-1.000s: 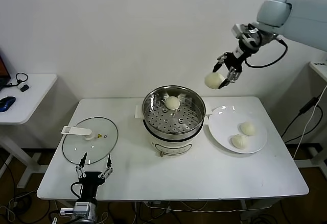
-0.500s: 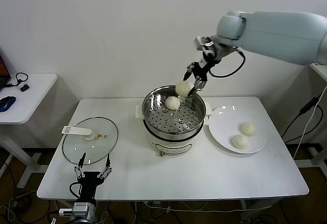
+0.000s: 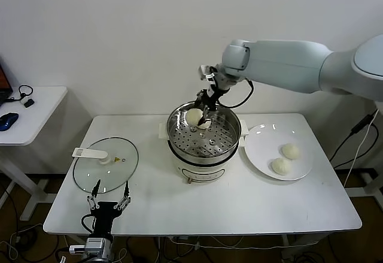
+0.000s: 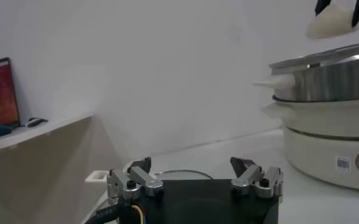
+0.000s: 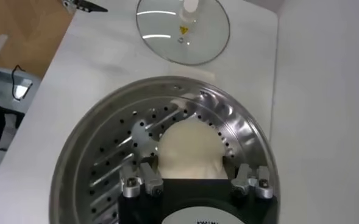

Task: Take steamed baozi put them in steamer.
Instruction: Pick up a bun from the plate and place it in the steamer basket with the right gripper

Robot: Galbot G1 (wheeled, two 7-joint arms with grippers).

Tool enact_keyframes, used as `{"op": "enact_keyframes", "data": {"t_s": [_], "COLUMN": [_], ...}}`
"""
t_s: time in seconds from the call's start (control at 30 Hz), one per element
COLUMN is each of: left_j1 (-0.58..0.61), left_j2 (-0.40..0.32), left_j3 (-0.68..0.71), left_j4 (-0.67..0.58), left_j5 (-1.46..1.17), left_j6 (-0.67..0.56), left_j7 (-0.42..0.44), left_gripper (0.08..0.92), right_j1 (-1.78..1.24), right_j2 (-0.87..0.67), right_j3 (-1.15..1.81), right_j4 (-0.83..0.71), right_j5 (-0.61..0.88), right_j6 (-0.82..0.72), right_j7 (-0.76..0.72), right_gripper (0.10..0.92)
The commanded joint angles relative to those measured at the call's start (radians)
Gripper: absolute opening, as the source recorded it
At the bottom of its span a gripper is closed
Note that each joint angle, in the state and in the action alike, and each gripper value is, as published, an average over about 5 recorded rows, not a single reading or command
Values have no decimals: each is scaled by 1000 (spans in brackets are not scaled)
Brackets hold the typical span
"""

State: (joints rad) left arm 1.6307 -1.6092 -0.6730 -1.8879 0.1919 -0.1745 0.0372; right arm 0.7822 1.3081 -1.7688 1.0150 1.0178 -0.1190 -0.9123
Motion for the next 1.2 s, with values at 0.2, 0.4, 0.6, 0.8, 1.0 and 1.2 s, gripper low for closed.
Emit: {"op": "enact_keyframes", "data": {"t_s": [0.2, 0.4, 0.6, 0.8, 1.0, 1.2], "left_j1": [-1, -2, -2, -1, 3, 10], "left_j2": [-40, -41, -41, -42, -42, -43], "left_j3": [-9, -10, -10, -12, -12, -15], "left_j4": [10, 9, 9, 8, 4, -9], "left_j5": [3, 2, 1, 1, 1, 0], "left_j6": [-8, -9, -11, -14, -16, -14], "left_j7": [-1, -1, -2, -2, -3, -3], "left_gripper": [823, 823, 823, 823, 823, 823], "right_j1": [-108, -123, -130, -140, -139, -49], "right_j2": [49, 53, 55, 58, 54, 8], "right_j3": [21, 27, 31, 38, 53, 36], "right_j4": [-45, -54, -59, -68, -63, -10], "right_j5": [-26, -33, -36, -38, -38, -13], "right_j6": [-21, -26, -29, -29, -30, -16], "right_j7": [37, 42, 54, 61, 68, 9], "right_gripper": [704, 704, 704, 728, 793, 822]}}
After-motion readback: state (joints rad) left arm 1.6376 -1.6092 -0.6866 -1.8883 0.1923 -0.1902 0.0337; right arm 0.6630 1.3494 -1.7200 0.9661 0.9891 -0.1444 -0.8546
